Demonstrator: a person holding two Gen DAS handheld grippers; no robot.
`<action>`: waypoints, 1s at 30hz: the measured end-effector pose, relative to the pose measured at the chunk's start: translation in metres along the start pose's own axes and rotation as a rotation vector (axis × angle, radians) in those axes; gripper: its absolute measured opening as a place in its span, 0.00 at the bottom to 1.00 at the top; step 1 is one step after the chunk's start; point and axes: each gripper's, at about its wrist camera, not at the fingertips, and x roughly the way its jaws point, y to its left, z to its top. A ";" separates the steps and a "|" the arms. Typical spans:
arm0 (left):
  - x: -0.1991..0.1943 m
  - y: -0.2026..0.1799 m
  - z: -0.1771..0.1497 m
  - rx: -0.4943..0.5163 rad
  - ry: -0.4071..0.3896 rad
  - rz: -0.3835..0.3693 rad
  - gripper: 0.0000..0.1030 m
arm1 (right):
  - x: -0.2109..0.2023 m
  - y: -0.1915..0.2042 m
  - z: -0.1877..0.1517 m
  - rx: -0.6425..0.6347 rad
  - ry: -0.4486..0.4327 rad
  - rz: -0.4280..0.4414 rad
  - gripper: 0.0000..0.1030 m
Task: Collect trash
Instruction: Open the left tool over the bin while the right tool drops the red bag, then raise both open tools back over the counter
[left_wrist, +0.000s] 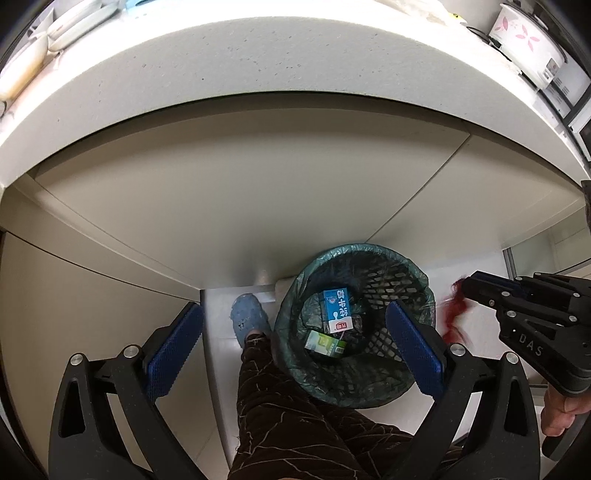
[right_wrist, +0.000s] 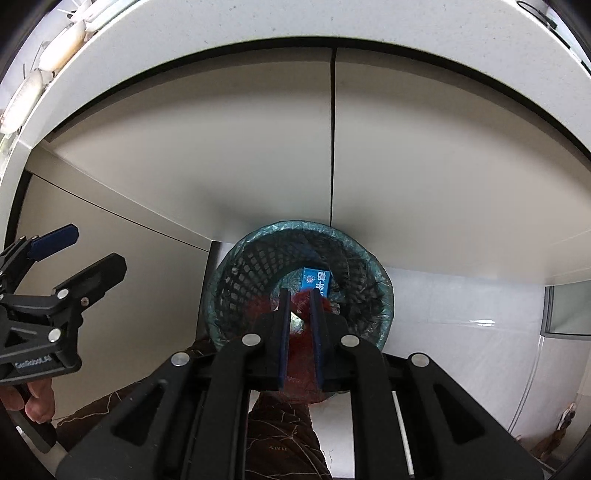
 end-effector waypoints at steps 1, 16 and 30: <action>0.000 -0.001 0.000 0.001 0.002 0.000 0.94 | 0.001 0.000 0.000 0.000 0.006 0.003 0.11; 0.001 -0.003 0.003 0.002 0.008 -0.007 0.94 | -0.004 -0.010 0.000 0.042 -0.037 -0.051 0.88; -0.046 -0.006 0.021 -0.028 -0.049 -0.043 0.94 | -0.059 -0.037 0.005 0.102 -0.125 -0.107 0.93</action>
